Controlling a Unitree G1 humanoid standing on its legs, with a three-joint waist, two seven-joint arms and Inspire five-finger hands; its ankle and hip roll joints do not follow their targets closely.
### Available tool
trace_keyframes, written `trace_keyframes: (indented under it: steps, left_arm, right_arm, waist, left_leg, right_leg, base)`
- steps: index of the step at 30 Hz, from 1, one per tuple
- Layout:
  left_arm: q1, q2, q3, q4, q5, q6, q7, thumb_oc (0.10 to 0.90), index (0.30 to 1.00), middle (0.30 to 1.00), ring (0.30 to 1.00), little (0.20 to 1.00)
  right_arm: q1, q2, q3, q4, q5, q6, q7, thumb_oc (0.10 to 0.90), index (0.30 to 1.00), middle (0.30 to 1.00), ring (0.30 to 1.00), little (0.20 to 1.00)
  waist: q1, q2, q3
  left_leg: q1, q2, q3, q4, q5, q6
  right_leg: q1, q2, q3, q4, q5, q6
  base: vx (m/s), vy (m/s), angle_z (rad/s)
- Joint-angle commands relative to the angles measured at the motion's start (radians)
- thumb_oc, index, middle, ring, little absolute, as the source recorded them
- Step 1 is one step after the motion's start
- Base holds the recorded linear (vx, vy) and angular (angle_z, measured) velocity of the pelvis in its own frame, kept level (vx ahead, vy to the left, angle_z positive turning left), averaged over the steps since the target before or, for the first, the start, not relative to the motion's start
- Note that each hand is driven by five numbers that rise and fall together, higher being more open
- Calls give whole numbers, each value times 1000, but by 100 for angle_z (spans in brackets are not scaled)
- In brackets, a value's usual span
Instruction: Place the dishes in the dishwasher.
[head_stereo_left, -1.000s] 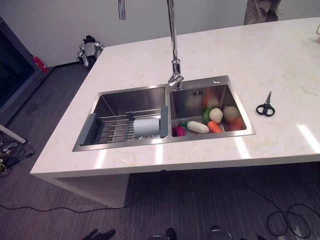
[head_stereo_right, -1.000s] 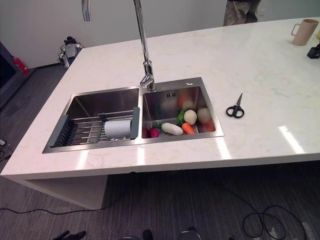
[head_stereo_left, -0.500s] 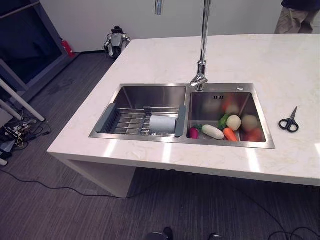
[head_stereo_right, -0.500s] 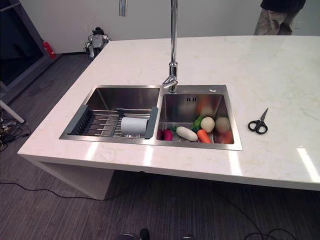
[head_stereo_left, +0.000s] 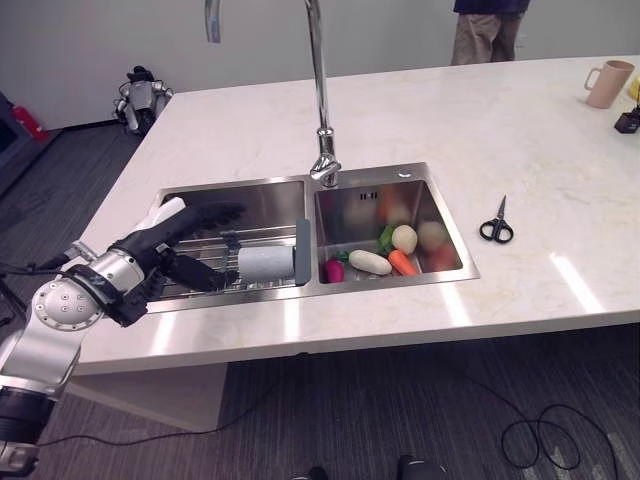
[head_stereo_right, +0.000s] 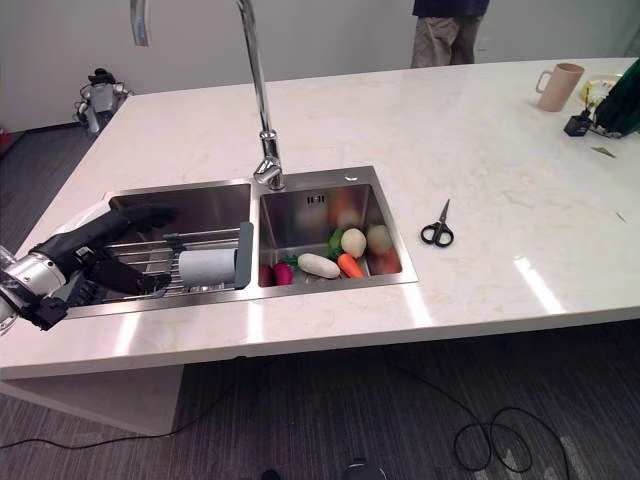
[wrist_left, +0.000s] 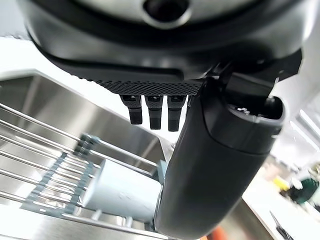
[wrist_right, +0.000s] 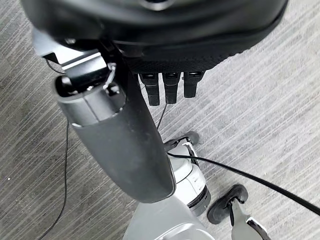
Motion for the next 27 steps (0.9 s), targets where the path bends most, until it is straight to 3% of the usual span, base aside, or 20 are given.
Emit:
trace_keyframes:
  steps: [1,5,11,19,27]
  left_arm:
    - [-150,76,84,34,47,13,-26,800,900,900,900,900]
    - [-251,101,-25,95,95,20,-37,800,900,900,900,900]
    - [-337,136,-108,136,132,21,-38,800,900,900,900,900]
    - [-367,151,-151,199,190,10,27,800,900,900,900,900]
    - [-335,161,-139,222,201,1,-9,800,900,900,900,900]
  right_arm:
    - [-12,-32,-21,-9,1,-19,13,800,900,900,900,900]
    - [3,-37,-26,-14,-1,-19,-1,800,900,900,900,900]
    - [15,-44,-35,-17,-25,-21,12,800,900,900,900,900]
    - [16,-50,-14,-54,-41,-21,16,800,900,900,900,900]
    - [11,-65,-13,-95,-37,-9,12,800,900,900,900,900]
  waist:
    - [-8,15,-2]
    - [-38,23,3]
    - [-60,34,18]
    - [-73,43,35]
    - [-68,45,53]
  left_leg:
    - [-14,14,-33,48,-108,-6]
    - [-9,10,-12,48,-111,-1]
    - [-17,-3,4,48,-119,7]
    - [-35,-11,19,48,-119,11]
    - [-51,-12,19,48,-111,9]
  right_leg:
    - [39,-40,2,-24,-10,115]
    - [18,-45,36,-24,7,126]
    - [-12,-55,61,-24,24,140]
    - [-43,-70,74,-24,41,152]
    - [-56,-80,63,-24,44,154]
  base:
    - [30,-17,-17]
    - [28,-3,-21]
    - [3,13,-23]
    - [5,26,-11]
    - [0,3,0]
